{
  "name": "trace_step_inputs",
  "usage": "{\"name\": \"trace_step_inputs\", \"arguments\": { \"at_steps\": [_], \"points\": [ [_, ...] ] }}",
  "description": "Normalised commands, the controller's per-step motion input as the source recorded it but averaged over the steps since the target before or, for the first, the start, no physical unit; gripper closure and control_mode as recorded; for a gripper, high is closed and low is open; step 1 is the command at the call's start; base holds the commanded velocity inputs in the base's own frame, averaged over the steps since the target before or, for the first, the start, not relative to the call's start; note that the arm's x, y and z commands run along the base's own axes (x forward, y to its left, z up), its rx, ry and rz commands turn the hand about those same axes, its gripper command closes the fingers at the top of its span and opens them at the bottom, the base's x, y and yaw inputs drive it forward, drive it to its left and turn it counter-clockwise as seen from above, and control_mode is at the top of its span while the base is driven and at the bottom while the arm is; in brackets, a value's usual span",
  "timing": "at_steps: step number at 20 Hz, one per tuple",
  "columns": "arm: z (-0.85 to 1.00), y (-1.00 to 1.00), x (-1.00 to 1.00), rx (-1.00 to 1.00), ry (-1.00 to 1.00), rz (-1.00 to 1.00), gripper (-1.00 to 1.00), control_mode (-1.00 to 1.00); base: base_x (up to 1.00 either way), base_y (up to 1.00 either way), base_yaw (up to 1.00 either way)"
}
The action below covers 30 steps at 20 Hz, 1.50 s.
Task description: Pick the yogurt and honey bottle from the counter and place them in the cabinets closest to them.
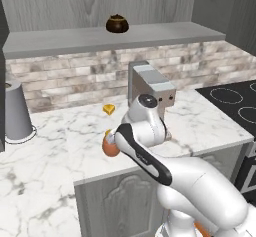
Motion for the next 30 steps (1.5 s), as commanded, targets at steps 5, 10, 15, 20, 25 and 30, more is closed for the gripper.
{"name": "trace_step_inputs", "arguments": {
  "at_steps": [5, 10, 15, 20, 25, 30],
  "points": [
    [-0.13, 0.03, 0.36, -0.02, 0.00, -0.02, -1.00, -1.00, 0.00, 0.00, 0.00],
    [-0.14, 0.09, 0.31, 0.00, 0.00, -0.01, -1.00, -1.00, 0.00, 0.00, 0.00],
    [-0.14, 0.14, 0.19, 0.00, 0.00, 0.00, -1.00, -1.00, 0.00, 0.00, 0.00],
    [-0.18, 0.14, 0.17, 0.00, 0.00, 0.00, -1.00, -1.00, 0.00, 0.00, 0.00],
    [-0.19, 0.11, 0.21, 0.00, 0.00, 0.00, -1.00, -1.00, 0.00, 0.00, 0.00],
    [-0.17, 0.09, 0.23, 0.00, 0.00, 0.00, -1.00, -1.00, 0.00, 0.00, 0.00]
  ]
}}
